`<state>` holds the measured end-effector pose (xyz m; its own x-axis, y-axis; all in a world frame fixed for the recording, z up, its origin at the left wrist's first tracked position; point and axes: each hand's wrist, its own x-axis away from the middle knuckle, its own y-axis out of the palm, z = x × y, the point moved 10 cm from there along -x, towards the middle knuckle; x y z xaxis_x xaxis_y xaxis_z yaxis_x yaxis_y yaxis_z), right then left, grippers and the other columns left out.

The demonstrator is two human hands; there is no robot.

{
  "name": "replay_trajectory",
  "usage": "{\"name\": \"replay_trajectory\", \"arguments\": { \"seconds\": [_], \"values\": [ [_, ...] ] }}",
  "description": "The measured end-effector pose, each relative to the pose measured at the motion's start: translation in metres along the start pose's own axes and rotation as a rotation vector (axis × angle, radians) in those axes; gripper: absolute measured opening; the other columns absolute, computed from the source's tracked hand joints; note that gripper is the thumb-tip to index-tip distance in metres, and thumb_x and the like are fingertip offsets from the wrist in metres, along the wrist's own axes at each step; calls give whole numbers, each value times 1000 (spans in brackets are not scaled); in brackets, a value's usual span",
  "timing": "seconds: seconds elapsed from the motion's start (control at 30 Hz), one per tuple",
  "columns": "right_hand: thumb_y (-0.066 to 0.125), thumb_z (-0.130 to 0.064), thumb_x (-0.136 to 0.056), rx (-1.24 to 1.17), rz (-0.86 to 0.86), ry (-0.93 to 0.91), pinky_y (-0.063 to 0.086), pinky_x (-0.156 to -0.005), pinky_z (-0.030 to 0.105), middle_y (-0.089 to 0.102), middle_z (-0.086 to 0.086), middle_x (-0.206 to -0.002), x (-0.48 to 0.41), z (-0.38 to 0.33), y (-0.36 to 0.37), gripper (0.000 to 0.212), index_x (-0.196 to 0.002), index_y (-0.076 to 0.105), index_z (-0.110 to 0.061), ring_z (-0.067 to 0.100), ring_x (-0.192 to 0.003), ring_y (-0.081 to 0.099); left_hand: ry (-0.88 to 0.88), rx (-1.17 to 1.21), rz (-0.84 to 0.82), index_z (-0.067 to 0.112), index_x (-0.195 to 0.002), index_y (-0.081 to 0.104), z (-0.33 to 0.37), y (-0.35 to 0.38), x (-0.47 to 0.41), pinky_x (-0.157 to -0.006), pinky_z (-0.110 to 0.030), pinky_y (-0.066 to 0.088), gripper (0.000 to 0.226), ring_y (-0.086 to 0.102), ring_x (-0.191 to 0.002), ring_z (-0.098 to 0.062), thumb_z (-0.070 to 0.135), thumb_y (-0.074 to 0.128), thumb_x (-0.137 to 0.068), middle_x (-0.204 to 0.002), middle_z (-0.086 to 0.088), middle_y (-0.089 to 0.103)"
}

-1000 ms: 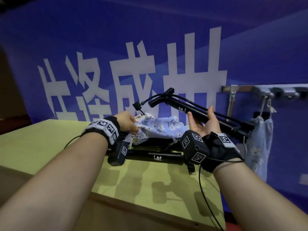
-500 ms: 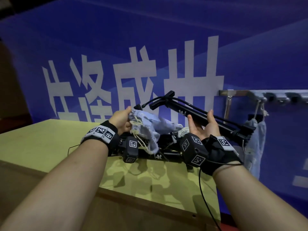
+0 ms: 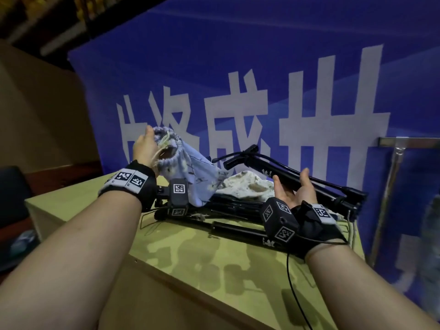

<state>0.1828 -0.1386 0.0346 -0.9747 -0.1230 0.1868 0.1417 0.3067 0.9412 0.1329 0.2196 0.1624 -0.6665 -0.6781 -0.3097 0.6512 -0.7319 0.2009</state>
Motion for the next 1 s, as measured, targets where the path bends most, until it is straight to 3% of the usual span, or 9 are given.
{"name": "replay_trajectory", "arguments": {
  "seconds": [0.13,0.23,0.37,0.5,0.7,0.77,0.83,0.93,1.0],
  "values": [
    [66,-47,-83,-8,2,32,57,-76,33,34,17,-146,-11,-4,-8,84,-146,29,-5,26,-121,55,18,51,-23,19,-98,64,6,19,5,-92,-42,54,35,70,-96,-25,48,45,-99,-102,-8,71],
    [67,-49,-81,-16,-4,38,57,-75,33,37,19,-145,-22,-14,-19,88,-146,28,-4,25,-120,55,79,35,13,24,-91,62,13,24,6,-93,-47,54,32,69,-97,-25,50,44,-97,-102,-6,72],
    [71,-49,-78,-55,12,42,58,-76,32,32,18,-149,-32,-14,-28,98,-149,21,-6,26,-119,56,118,32,10,25,-89,58,28,29,7,-83,-36,53,28,68,-92,-19,45,44,-100,-95,0,69],
    [67,-49,-80,-23,3,74,58,-71,29,37,16,-146,-33,0,-19,91,-148,25,-6,20,-117,58,164,-43,-36,23,-85,57,40,29,3,-83,-39,52,28,66,-93,-24,46,47,-99,-94,-4,67],
    [69,-42,-83,-47,-5,26,57,-81,34,31,15,-149,-25,-1,-19,78,-145,32,-14,28,-116,57,90,-436,-215,14,-79,64,-11,42,-3,-81,-41,50,34,62,-86,-28,43,55,-95,-90,-17,65],
    [69,-40,-83,-44,35,-20,57,-85,36,24,18,-152,-19,-12,-30,79,-146,29,-15,30,-114,58,-11,-618,-275,10,-77,62,-49,54,12,-86,-45,52,34,61,-84,-28,39,56,-96,-86,-16,63],
    [68,-38,-85,-32,43,-57,55,-90,34,22,20,-152,-13,-24,-35,75,-145,30,-15,30,-113,59,-80,-844,-372,9,-73,56,-78,67,33,-80,-38,52,40,60,-81,-29,40,54,-98,-78,-13,58],
    [67,-39,-85,10,27,-49,53,-92,30,25,22,-150,-7,-34,-42,72,-144,34,-15,26,-111,61,2,-1158,-497,-3,-100,63,-92,89,58,-84,-36,45,46,60,-103,-37,39,45,-102,-103,-24,62],
    [67,-40,-85,23,34,-72,52,-94,30,28,22,-149,-4,-43,-48,69,-142,37,-16,26,-109,62,-3,-1128,-547,2,-93,62,-102,99,63,-69,-33,42,37,59,-91,-31,37,52,-99,-100,-21,61]
  ]
}}
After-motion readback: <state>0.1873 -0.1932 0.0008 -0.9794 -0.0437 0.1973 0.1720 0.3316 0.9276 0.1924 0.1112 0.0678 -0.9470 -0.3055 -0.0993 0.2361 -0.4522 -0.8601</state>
